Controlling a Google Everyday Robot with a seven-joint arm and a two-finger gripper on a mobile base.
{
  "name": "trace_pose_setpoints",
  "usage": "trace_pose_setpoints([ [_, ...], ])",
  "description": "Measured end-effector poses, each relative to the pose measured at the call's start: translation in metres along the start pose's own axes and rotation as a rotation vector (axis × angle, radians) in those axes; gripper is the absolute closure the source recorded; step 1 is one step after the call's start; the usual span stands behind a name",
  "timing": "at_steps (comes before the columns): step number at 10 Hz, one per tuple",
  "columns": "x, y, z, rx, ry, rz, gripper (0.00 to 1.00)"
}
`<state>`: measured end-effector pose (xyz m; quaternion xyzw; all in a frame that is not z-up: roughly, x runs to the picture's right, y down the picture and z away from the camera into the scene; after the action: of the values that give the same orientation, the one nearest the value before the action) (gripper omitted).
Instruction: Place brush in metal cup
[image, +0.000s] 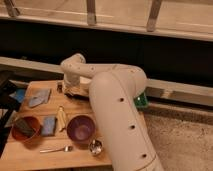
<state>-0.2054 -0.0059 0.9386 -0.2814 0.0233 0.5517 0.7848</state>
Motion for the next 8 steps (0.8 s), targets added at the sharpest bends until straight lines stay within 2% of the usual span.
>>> trace_pose_setpoints([
  [1,0.003,0.002,0.006,-0.037,-0.004,0.011,0.35],
  [3,0.003,0.004,0.013,-0.084,-0.014,0.025,0.35],
  [5,-0.005,0.019,0.023,-0.131,-0.026,0.02,0.35],
  [8,-0.01,0.036,0.041,-0.17,-0.015,-0.002,0.35],
])
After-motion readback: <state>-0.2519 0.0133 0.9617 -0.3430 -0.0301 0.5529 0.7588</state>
